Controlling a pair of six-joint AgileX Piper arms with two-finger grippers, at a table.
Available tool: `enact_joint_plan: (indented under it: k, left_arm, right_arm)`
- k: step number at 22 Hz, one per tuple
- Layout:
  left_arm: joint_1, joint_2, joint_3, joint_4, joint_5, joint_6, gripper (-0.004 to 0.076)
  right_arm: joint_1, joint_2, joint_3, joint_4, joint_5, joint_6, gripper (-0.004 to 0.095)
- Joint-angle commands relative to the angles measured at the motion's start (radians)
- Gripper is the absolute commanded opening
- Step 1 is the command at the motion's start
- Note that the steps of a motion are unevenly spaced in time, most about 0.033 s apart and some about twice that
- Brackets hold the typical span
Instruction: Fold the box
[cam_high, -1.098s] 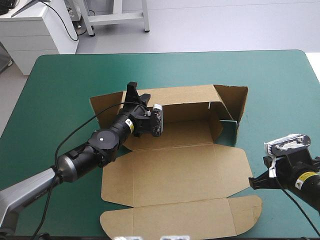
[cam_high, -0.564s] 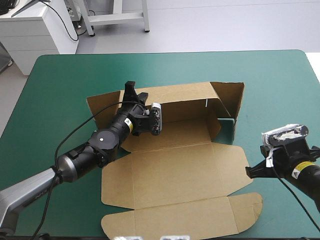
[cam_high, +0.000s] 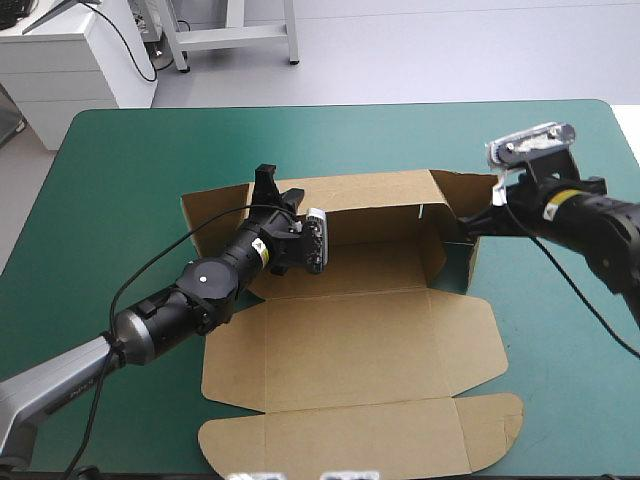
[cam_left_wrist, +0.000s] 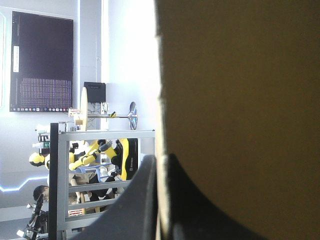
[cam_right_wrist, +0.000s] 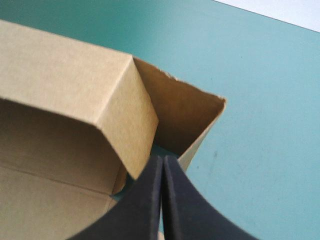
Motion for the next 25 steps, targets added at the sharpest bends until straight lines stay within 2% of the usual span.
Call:
enact_joint_plan:
  k: [1, 4, 7, 11, 20, 25]
  left_arm:
    - [-0.004, -0.04, -0.023, 0.011, 0.021, -0.013, -0.0008]
    - [-0.004, -0.04, -0.022, 0.011, 0.0, -0.013, -0.0008]
    - [-0.004, -0.04, -0.022, 0.011, 0.0, -0.013, -0.0008]
    - [-0.004, -0.04, -0.022, 0.011, -0.005, -0.048, -0.0008]
    - [-0.004, -0.04, -0.022, 0.016, -0.01, -0.064, -0.0008]
    - [-0.004, -0.04, -0.022, 0.016, -0.005, -0.064, -0.0008]
  right_arm:
    - [-0.008, 0.106, -0.153, -0.004, -0.019, -0.01, -0.002]
    - [-0.008, 0.288, -0.361, -0.01, 0.076, -0.008, -0.002]
    - [-0.027, 0.416, -0.507, -0.007, 0.121, 0.02, -0.0019]
    - [-0.104, 0.587, -0.676, 0.055, 0.267, 0.027, -0.0021]
    - [-0.136, 0.708, -0.689, 0.103, 0.281, 0.023, -0.0021]
    - [-0.136, 0.724, -0.689, 0.127, 0.335, -0.002, -0.0021]
